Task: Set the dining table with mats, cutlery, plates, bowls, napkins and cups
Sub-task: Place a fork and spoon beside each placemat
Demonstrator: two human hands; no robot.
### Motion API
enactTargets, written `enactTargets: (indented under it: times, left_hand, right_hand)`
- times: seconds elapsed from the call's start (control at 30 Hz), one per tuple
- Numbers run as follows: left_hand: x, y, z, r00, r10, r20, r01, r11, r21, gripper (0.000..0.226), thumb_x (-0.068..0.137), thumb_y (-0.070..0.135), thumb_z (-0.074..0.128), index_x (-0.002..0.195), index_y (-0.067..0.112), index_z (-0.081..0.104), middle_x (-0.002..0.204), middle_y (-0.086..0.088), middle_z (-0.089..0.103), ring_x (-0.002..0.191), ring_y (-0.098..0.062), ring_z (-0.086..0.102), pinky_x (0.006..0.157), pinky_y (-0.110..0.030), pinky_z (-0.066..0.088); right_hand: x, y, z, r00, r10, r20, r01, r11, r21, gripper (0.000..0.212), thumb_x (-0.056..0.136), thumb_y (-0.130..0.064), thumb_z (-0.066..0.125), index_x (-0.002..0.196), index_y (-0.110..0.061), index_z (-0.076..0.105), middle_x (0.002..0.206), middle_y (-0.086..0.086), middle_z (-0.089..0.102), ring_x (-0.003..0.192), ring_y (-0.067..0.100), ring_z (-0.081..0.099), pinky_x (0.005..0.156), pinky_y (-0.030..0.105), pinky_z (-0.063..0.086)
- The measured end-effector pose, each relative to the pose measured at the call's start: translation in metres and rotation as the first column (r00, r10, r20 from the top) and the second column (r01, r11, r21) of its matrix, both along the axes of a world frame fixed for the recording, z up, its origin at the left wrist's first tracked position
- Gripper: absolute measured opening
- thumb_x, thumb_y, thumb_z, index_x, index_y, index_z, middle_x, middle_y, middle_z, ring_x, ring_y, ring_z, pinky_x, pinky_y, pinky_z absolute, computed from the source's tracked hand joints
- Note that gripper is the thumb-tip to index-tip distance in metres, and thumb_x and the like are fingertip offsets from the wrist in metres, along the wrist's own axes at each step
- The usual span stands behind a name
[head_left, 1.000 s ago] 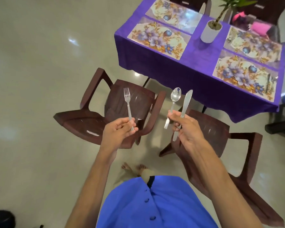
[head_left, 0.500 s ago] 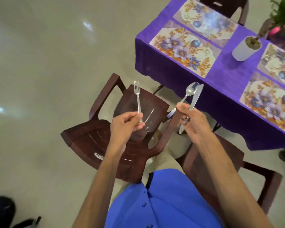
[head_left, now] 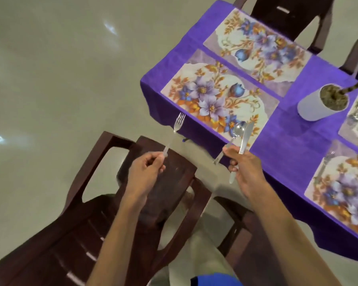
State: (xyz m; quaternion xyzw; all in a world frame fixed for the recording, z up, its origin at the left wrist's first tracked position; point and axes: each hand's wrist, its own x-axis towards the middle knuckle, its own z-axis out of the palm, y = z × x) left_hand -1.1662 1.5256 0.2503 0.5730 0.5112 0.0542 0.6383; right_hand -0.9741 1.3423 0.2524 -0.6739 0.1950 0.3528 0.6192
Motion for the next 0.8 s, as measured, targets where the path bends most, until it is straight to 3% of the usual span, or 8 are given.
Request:
enactTargets:
  times: [0.07,0.17,0.37,0.5,0.57,0.67,0.8]
  left_hand:
    - [0.055,0.023,-0.030,0.997,-0.078,-0.021,0.079,0.995,0.055,0.014,0.102,0.033,0.066,0.106,0.029,0.079,0.093,0.004,0.076,0.086,-0.010,0.070,0.087,-0.032,0.060]
    - [0.130,0.059,-0.070,0.994,-0.111,-0.022,0.113,0.987,0.117,0.016,0.101,0.033,0.067,0.099,0.025,0.080,0.081,0.006,0.073,0.073,-0.006,0.064,0.072,-0.027,0.052]
    - [0.237,0.129,-0.145,0.999,-0.037,0.017,0.033,0.982,0.185,0.018,0.100,0.022,0.069,0.091,0.012,0.080,0.069,-0.001,0.066,0.060,-0.009,0.055,0.058,-0.020,0.048]
    - [0.271,0.165,-0.167,0.998,-0.046,-0.036,0.055,0.938,0.342,0.017,0.095,0.033,0.074,0.093,0.018,0.083,0.068,0.009,0.071,0.060,-0.003,0.062,0.062,-0.018,0.052]
    - [0.281,0.177,-0.171,0.995,-0.051,-0.080,0.080,0.908,0.411,0.019,0.092,0.039,0.076,0.092,0.021,0.083,0.073,0.009,0.075,0.065,-0.005,0.067,0.068,-0.026,0.057]
    - [0.288,0.184,-0.172,0.992,-0.017,-0.122,0.070,0.894,0.443,0.025,0.090,0.045,0.077,0.086,0.020,0.082,0.072,0.003,0.076,0.066,-0.013,0.071,0.078,-0.039,0.064]
    - [0.287,0.176,-0.168,0.991,0.077,-0.108,-0.020,0.892,0.452,0.029,0.086,0.049,0.081,0.087,0.020,0.082,0.073,0.004,0.077,0.069,-0.014,0.076,0.077,-0.037,0.065]
  right_hand:
    - [0.034,0.015,-0.021,0.999,-0.046,-0.007,0.046,0.999,0.009,0.025,0.083,-0.004,0.083,0.106,-0.006,0.075,0.081,-0.001,0.066,0.060,0.007,0.045,0.051,0.021,0.037]
    - [0.078,0.047,-0.051,0.998,-0.069,0.011,0.069,0.997,0.026,0.020,0.084,-0.001,0.080,0.102,-0.008,0.074,0.084,0.005,0.064,0.056,0.006,0.044,0.046,0.020,0.035]
    - [0.136,0.091,-0.106,0.989,-0.108,0.105,0.102,0.993,0.062,0.011,0.089,-0.008,0.077,0.100,-0.011,0.076,0.058,-0.011,0.062,0.050,0.004,0.054,0.045,0.019,0.044]
    - [0.156,0.107,-0.119,0.985,-0.161,0.062,0.155,0.984,0.092,0.011,0.090,-0.008,0.077,0.100,-0.011,0.074,0.048,-0.013,0.052,0.039,0.000,0.048,0.040,0.018,0.041]
    - [0.167,0.116,-0.117,0.986,-0.151,0.071,0.144,0.985,0.096,0.007,0.090,-0.008,0.076,0.096,-0.012,0.073,0.045,-0.015,0.050,0.037,0.000,0.046,0.039,0.015,0.039]
    - [0.181,0.133,-0.118,0.991,-0.114,0.067,0.109,0.991,0.074,0.009,0.089,-0.007,0.075,0.092,-0.015,0.072,0.045,-0.016,0.051,0.035,-0.001,0.044,0.036,0.014,0.034]
    - [0.187,0.151,-0.126,0.999,-0.026,0.042,0.023,0.997,0.080,0.014,0.088,-0.007,0.078,0.085,-0.020,0.072,0.047,-0.017,0.052,0.036,-0.001,0.044,0.035,0.011,0.031]
